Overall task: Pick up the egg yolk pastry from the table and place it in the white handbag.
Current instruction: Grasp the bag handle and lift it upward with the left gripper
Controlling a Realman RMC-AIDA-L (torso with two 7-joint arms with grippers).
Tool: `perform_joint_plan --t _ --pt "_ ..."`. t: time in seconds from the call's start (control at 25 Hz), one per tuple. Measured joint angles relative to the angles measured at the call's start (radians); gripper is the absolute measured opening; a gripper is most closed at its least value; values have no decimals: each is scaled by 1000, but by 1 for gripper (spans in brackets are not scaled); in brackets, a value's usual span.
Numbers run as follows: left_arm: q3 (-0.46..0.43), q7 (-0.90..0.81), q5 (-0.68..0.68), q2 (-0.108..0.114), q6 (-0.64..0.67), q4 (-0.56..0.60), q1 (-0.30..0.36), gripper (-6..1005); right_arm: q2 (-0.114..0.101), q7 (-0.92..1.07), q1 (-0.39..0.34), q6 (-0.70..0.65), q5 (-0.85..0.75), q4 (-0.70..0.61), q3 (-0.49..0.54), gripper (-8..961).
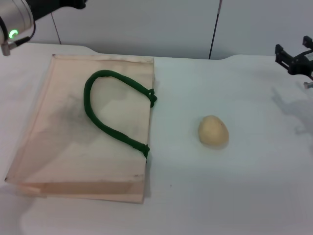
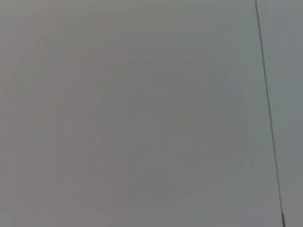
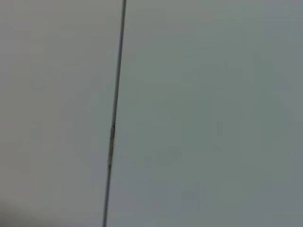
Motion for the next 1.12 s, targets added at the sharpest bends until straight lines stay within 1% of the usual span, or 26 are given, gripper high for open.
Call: perform_joint_plan --t 0.04,0.2,0.28,0.48,0.56,0.68,0.84,0.88,0.92,1.04,1.08,1.12 --pt "-5 -62 52 0 -5 33 2 276 0 8 1 0 0 0 -4 772" --pt "-14 -187 160 0 -32 115 11 276 0 20 0 0 0 1 -9 772" --pt "-25 -268 234 0 -70 169 15 275 0 20 -3 0 -1 2 -10 772" --pt "-37 -523 479 0 -157 305 24 275 0 20 -6 0 -2 2 -7 772" --pt "-51 -592 554 0 -208 335 18 275 0 21 -7 0 -2 2 -7 772" --pt "-111 -671 627 0 -334 363 -8 275 0 21 -6 0 -2 2 -7 772" --pt "-199 -712 696 1 -469 379 -47 274 0 21 -6 -1 -2 2 -8 773" --pt "-209 -723 718 1 -487 379 -56 274 0 21 -6 -1 -2 2 -8 773" --pt "-219 -743 768 1 -518 377 -75 274 0 21 -6 -1 -2 2 -8 773" --pt "-223 -778 870 1 -561 367 -105 275 0 21 -4 -1 -2 2 -8 773" --pt "-219 -801 931 0 -578 353 -121 275 0 21 -3 -1 -2 2 -8 773" --pt "-219 -801 931 0 -578 353 -121 276 0 21 -3 -1 -2 2 -8 773"
